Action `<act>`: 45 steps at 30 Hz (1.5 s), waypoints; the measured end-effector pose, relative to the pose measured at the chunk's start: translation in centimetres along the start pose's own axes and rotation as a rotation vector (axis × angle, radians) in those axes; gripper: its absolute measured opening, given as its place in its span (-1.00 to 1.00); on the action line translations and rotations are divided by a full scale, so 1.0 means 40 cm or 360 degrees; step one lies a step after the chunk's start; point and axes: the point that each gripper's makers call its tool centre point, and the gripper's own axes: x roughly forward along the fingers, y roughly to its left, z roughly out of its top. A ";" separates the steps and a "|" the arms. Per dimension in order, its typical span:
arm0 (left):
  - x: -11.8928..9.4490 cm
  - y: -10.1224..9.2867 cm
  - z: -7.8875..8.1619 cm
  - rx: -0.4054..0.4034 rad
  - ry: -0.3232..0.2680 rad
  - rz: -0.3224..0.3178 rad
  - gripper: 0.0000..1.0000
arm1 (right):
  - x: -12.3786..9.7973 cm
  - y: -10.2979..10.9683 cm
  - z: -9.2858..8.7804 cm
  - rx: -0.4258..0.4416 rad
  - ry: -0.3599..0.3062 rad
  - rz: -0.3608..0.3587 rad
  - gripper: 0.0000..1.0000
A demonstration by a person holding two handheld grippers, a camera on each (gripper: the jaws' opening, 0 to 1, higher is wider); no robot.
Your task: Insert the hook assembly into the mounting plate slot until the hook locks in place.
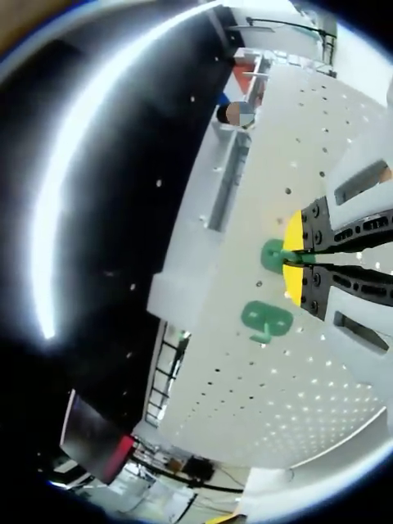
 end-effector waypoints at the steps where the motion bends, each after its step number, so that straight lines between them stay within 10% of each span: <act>1: 0.000 0.000 0.000 0.0000 -0.0001 0.0000 0.29 | 0.001 0.000 0.000 0.0001 0.0002 0.0000 -0.98; 20: 0.002 0.000 0.000 -0.0005 -0.0005 -0.0005 0.29 | 0.013 -0.002 -0.016 0.0092 0.0247 -0.0043 -0.97; 45: 0.002 -0.005 0.008 0.0015 -0.0016 -0.0009 0.29 | -0.022 0.001 -0.029 0.0135 0.0272 0.0003 -0.68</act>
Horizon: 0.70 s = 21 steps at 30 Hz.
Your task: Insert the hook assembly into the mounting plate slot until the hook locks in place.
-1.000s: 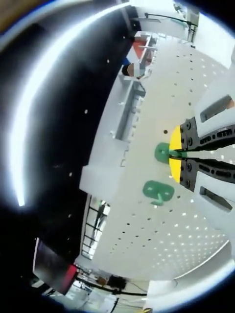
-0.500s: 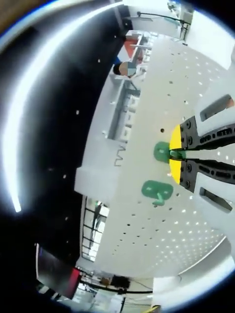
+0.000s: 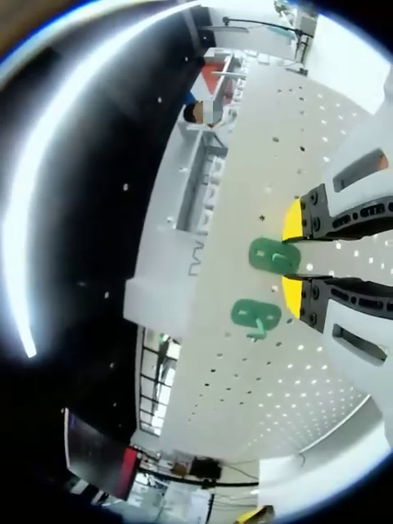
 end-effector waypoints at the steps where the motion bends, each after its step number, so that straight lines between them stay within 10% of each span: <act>1: 0.000 -0.001 0.000 0.0001 0.0000 -0.0001 0.29 | -0.003 -0.002 -0.001 0.0015 0.0006 -0.0002 -0.62; 21: -0.002 -0.001 -0.001 0.0016 0.0005 0.0002 0.29 | -0.075 0.035 0.009 0.0046 0.0013 0.0114 -0.41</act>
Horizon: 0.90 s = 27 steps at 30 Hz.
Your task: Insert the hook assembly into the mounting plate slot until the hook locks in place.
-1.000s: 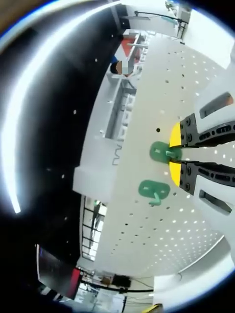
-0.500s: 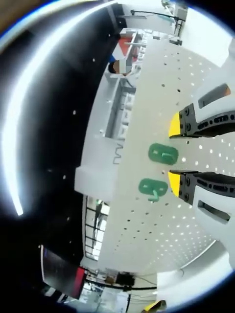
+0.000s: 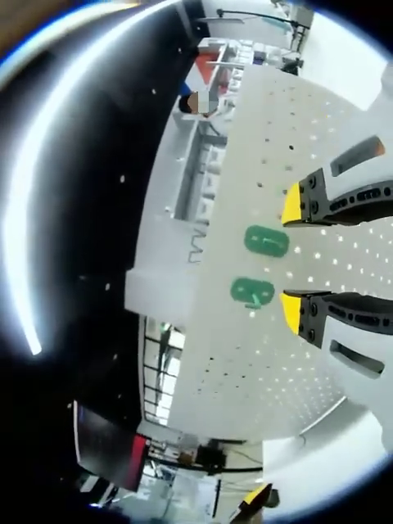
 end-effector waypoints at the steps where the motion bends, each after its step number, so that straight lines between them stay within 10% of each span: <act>1: 0.001 -0.001 -0.002 0.0000 0.0004 -0.0002 0.29 | -0.005 0.002 -0.002 0.0010 0.0003 0.0010 -0.41; 27: 0.010 -0.008 -0.015 0.0027 0.0043 -0.0018 0.28 | -0.102 0.144 -0.127 0.0001 0.0188 0.0374 -0.46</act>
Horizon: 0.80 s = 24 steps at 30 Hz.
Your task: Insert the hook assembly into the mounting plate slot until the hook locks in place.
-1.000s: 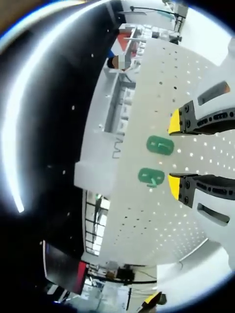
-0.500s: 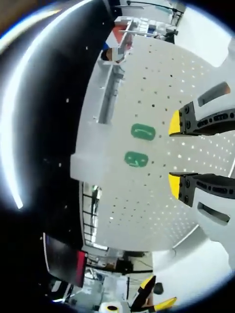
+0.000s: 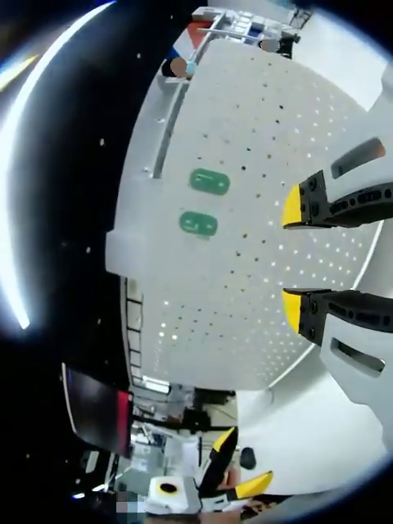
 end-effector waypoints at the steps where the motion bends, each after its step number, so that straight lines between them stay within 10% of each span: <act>1: 0.000 0.001 0.000 0.0001 0.0001 0.0002 0.28 | -0.002 0.007 -0.007 -0.0002 0.0006 0.0013 -0.46; 24: 0.006 -0.002 -0.028 0.0004 0.0058 -0.0007 0.26 | -0.051 0.140 -0.141 0.0010 0.0144 0.0273 -0.50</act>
